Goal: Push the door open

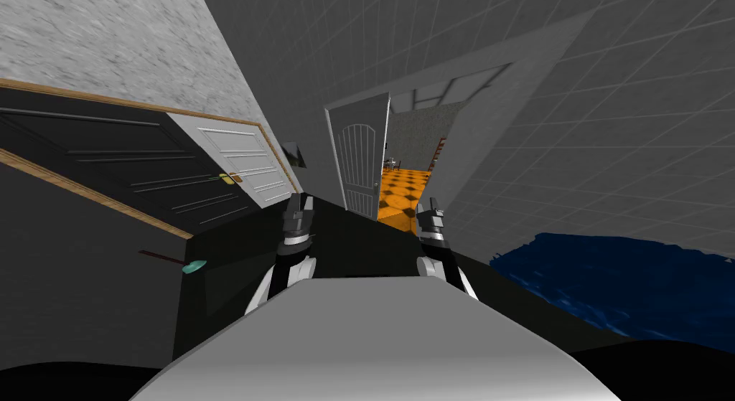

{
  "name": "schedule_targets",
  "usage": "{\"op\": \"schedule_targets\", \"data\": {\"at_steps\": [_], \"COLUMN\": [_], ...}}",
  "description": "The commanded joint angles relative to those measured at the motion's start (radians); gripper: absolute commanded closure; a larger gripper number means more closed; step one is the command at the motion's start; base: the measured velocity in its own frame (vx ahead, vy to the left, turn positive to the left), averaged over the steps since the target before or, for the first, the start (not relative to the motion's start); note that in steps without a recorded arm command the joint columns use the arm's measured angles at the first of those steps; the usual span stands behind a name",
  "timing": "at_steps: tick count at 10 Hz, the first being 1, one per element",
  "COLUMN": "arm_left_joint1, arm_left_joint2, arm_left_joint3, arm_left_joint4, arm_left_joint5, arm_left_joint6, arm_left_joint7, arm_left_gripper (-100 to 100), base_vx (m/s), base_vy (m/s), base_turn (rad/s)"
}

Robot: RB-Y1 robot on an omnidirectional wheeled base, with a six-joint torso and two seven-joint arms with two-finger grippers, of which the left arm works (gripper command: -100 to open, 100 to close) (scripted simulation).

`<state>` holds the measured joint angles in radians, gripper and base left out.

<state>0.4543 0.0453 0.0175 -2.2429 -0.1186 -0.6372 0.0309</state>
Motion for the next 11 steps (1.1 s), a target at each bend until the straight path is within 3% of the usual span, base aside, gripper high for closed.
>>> {"op": "schedule_targets", "data": {"at_steps": [1,4,11], "arm_left_joint1": [-0.018,-0.045,-0.139], "arm_left_joint2": [0.006,0.013,0.03], "arm_left_joint3": [-0.004,-0.01,-0.03], "arm_left_joint4": [0.032,0.08,0.249], "arm_left_joint5": [0.002,0.005,0.015], "arm_left_joint6": [0.008,0.021,0.064], "arm_left_joint7": [0.003,0.007,0.021], "arm_left_gripper": [-100,-100,-100], "base_vx": [0.116,0.096,0.114], "base_vy": [-0.025,-0.007,-0.005], "base_turn": [-0.058,-0.041,-0.057]}}
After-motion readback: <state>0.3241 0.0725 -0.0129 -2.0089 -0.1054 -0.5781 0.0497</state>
